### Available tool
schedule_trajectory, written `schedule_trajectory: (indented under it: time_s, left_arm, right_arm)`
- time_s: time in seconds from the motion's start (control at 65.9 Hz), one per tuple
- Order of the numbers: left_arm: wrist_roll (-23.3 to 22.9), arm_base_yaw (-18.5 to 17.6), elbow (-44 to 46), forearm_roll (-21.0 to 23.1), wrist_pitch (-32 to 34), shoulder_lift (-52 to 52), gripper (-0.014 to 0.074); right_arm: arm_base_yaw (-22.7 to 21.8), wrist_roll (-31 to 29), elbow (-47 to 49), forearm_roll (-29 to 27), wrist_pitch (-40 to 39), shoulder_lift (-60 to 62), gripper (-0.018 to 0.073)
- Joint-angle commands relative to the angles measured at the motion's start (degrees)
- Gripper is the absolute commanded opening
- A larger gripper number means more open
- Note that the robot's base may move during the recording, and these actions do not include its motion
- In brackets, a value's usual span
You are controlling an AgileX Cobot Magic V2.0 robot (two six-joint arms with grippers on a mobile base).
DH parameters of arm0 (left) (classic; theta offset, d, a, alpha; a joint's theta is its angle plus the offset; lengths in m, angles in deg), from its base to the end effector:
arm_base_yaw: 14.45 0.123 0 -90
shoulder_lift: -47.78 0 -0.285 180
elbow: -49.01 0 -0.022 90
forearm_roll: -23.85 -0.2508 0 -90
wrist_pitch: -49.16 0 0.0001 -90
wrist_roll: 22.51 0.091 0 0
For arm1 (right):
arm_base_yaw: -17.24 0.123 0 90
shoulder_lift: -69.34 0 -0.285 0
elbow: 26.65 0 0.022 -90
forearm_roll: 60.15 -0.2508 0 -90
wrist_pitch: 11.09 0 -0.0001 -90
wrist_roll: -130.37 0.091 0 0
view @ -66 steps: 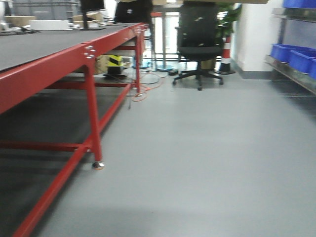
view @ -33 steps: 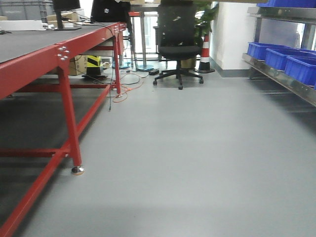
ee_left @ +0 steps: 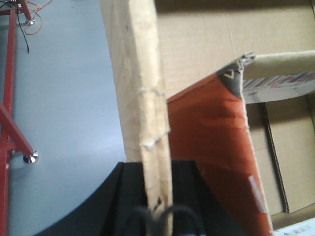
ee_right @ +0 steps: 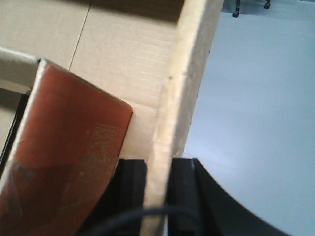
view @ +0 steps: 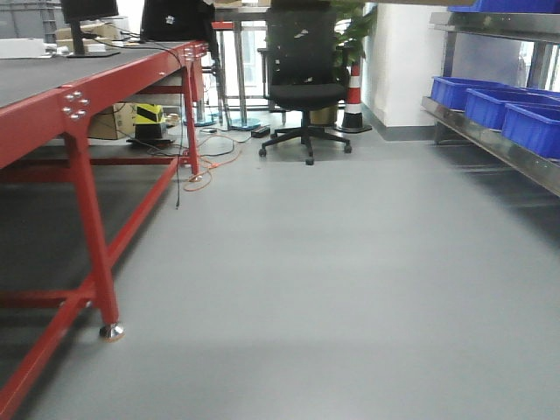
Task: Stack two boxes on right shelf middle
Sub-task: 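Carry the held boxes past the red workbench toward the steel shelf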
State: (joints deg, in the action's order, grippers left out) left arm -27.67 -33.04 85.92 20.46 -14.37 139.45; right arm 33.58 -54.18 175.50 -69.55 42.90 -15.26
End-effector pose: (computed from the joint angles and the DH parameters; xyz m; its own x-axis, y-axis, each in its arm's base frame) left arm 0.2674 -0.0848 0.5275 -0.4652 0.0894 -0.8807 0.2451 0.9690 -0.0310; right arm 0.2522 0.0865 0.5025 -0.4286 -0.1075 -0.8971 -0.3853 0.9198 0.0739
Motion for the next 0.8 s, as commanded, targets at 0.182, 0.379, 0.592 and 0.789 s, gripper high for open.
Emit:
schedule_trajectory:
  time_s: [0.182,0.379,0.592,0.789]
  left_arm:
    - [0.1,0.2,0.6,0.0,3.4,-0.6,-0.0111]
    - [0.1,0.2,0.6,0.0,3.4,-0.6,-0.0111]
    - [0.1,0.2,0.6,0.0,3.4,-0.6,-0.0111]
    - [0.1,0.2,0.6,-0.5,3.4,-0.6,-0.0111]
  right_arm:
    - [-0.3,-0.9,0.6,0.7,-2.7,0.8,-0.0153]
    - [-0.3,-0.9,0.6,0.7,-2.7,0.8,-0.0153]
    - [-0.3,-0.9,0.6,0.7,-2.7,0.8,-0.0153]
    - [-0.3,-0.9,0.6,0.7,-2.7,0.8,-0.0153]
